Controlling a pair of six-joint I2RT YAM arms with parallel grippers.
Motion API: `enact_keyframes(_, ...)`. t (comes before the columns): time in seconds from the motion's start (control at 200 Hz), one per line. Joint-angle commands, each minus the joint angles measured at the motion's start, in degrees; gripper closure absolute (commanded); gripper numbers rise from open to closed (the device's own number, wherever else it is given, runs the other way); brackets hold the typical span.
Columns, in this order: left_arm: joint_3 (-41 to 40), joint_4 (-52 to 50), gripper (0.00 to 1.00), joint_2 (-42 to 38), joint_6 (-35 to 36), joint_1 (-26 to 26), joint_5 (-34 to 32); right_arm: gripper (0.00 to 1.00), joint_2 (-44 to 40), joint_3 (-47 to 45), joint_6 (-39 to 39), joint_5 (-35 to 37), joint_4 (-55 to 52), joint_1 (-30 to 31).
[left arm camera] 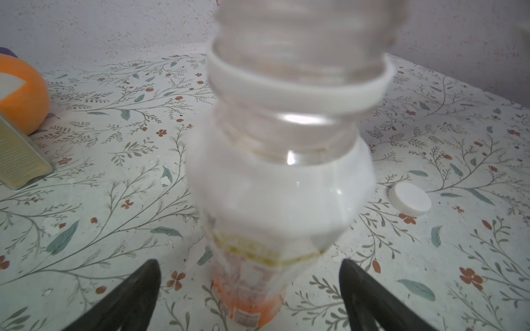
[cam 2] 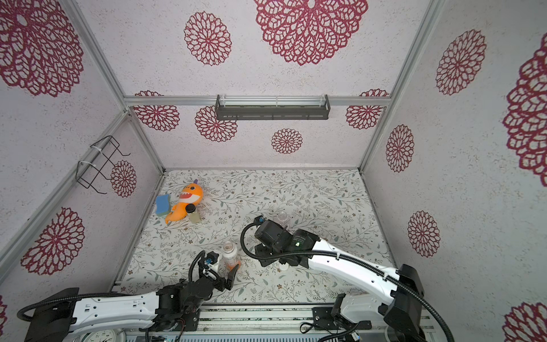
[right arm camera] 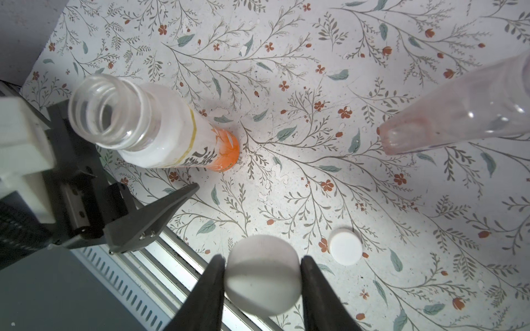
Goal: Screw on the bottle caps
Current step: Pick up the plastic bottle from the bottom-center of the table.
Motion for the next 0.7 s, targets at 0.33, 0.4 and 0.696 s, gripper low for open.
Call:
enact_keyframes(0.33, -1.24, 14.58, 0.02, 6.73, 2.91, 5.44, 2.52, 0.59, 0.67, 1.43, -1.86, -1.7, 2.04, -0.49)
enact_keyframes(0.4, -1.41, 15.94, 0.03, 7.41, 3.15, 5.98, 2.52, 0.59, 0.77, 1.51, -2.17, -1.79, 2.12, -0.61)
enact_keyframes(0.696, -1.81, 18.65, 0.12, 8.6, 4.17, 7.15, 3.99, 0.6, 0.98, 0.73, -2.49, -2.14, 3.07, -0.69)
